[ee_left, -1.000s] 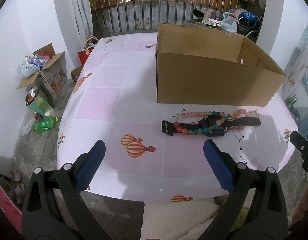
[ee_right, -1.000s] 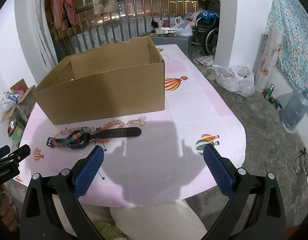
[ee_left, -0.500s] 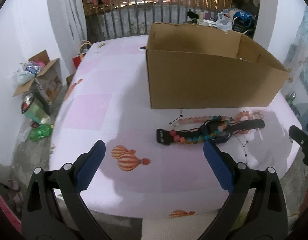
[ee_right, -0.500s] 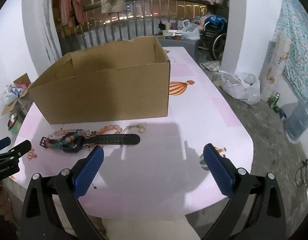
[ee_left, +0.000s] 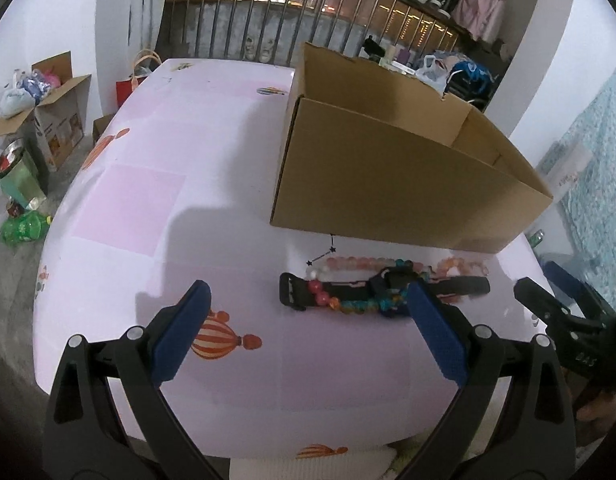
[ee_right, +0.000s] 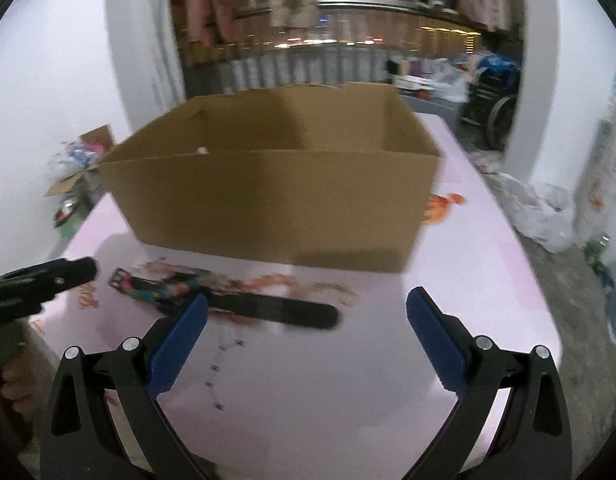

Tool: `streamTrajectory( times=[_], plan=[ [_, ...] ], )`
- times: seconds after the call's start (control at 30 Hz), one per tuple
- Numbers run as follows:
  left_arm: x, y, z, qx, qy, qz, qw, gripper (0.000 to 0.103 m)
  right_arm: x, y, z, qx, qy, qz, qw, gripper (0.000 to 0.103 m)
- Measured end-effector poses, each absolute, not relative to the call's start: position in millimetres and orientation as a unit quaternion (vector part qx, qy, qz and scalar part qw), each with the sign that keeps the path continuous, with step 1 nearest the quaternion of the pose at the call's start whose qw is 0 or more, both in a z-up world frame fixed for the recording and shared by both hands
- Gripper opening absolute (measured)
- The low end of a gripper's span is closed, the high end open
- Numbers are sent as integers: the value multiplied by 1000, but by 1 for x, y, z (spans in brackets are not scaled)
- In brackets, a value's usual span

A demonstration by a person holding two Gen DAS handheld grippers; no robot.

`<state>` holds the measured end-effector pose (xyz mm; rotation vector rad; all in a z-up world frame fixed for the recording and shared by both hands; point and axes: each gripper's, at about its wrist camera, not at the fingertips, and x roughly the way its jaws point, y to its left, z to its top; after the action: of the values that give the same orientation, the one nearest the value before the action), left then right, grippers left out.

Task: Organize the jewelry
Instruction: 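Close the left gripper on the multicolour beaded bracelet while the right gripper grasps it too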

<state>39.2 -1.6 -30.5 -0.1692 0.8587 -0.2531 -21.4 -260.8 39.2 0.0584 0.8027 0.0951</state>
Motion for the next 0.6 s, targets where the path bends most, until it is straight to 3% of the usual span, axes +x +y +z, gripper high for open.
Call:
streamTrajectory(
  times=[0.07, 0.33, 0.4, 0.5, 0.6],
  plan=[
    [40, -3, -31, -78, 412, -118, 900, 95, -14, -255, 41, 38, 394, 77, 915, 94],
    [31, -16, -23, -34, 372, -151, 915, 94, 4, -231, 38, 57, 412, 142, 898, 61],
    [31, -21, -23, -18, 368, -163, 915, 75, 8, -228, 36, 60, 419, 152, 893, 56],
    [34, -28, -28, -6, 380, -181, 907, 56, 14, -224, 33, 78, 437, 167, 880, 47],
    [39, -28, -33, -6, 392, -186, 901, 44, 24, -222, 25, 100, 457, 174, 866, 40]
  ],
)
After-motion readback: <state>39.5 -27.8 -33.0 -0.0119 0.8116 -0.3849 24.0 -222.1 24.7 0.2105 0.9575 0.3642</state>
